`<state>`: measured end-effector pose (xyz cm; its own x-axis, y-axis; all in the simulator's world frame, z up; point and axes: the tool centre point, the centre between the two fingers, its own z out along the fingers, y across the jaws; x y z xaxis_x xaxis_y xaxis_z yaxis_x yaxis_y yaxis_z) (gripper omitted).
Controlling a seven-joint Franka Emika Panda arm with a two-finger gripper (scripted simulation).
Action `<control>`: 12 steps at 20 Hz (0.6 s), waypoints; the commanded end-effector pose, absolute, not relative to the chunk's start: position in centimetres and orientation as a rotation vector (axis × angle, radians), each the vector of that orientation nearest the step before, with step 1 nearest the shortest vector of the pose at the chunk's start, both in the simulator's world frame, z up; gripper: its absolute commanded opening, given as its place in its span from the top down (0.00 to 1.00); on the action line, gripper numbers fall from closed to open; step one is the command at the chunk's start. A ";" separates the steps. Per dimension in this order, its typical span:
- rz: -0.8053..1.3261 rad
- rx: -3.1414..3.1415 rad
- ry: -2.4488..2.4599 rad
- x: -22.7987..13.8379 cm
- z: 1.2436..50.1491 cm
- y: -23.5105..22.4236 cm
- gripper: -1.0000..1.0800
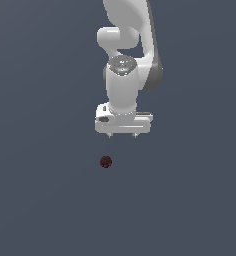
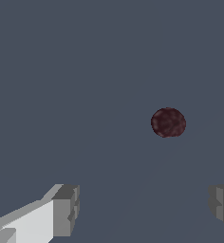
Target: Pick up the object and move it to a goal position.
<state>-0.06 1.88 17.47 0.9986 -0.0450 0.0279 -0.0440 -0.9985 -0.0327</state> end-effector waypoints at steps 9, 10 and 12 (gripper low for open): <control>-0.047 -3.113 -0.035 -0.5 18.5 4.8 0.04; -0.047 -3.113 -0.042 -0.5 18.6 4.9 0.04; -0.047 -3.113 -0.041 -0.5 18.6 4.9 0.04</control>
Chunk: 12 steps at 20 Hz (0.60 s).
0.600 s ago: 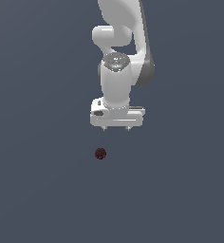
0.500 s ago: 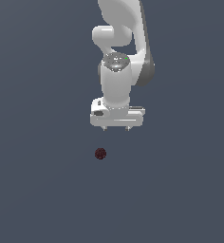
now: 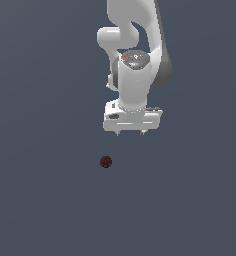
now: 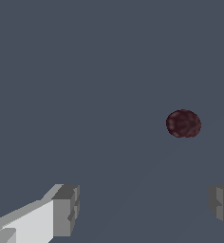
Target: Pick up the object and move it to a goal position.
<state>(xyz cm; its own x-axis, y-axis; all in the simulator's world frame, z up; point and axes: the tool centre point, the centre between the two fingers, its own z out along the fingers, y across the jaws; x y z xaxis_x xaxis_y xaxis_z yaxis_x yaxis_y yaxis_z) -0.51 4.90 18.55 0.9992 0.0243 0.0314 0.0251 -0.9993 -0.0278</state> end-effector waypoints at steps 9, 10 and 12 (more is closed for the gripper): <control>-0.041 -3.109 0.078 -0.2 18.0 4.4 0.04; -0.040 -3.107 0.103 -0.1 17.9 4.3 0.04; -0.036 -3.103 0.161 0.0 17.7 4.0 0.04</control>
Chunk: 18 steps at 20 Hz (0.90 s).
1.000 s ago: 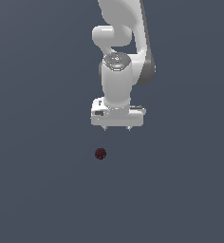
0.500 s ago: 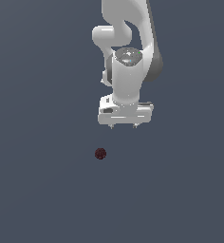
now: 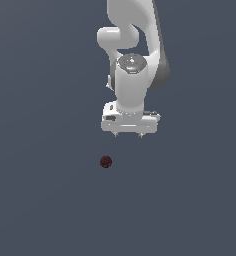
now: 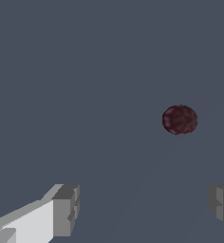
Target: Pick up the object and move it to a goal position.
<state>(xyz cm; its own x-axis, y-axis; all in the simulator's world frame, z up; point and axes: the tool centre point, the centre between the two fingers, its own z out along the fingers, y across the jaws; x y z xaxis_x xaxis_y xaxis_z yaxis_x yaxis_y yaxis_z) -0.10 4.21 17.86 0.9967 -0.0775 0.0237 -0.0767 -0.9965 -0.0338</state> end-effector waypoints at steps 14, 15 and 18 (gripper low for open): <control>-0.004 -3.001 0.778 1.5 14.9 1.5 0.04; -0.002 -2.989 0.825 1.6 14.7 1.3 0.04; 0.004 -2.947 0.966 2.0 14.0 0.7 0.04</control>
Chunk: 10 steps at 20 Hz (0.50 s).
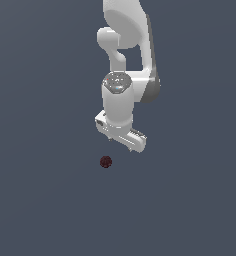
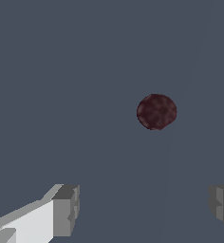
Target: Pick up the object and move it to a goal position.
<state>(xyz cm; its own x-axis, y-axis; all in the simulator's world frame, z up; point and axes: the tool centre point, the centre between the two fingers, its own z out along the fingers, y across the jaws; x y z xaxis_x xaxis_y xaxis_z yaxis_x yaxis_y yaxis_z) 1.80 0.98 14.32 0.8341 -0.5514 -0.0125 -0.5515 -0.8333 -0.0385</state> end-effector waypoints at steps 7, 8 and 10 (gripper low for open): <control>0.015 -2.828 1.287 2.7 12.4 -0.9 0.04; 0.016 -2.809 1.331 2.8 12.2 -1.1 0.04; 0.017 -2.768 1.420 3.0 11.8 -1.5 0.04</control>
<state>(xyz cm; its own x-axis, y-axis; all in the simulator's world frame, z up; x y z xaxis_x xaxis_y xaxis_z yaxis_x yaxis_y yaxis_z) 2.81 -1.18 12.13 0.6225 -0.7823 -0.0234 -0.7826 -0.6220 -0.0247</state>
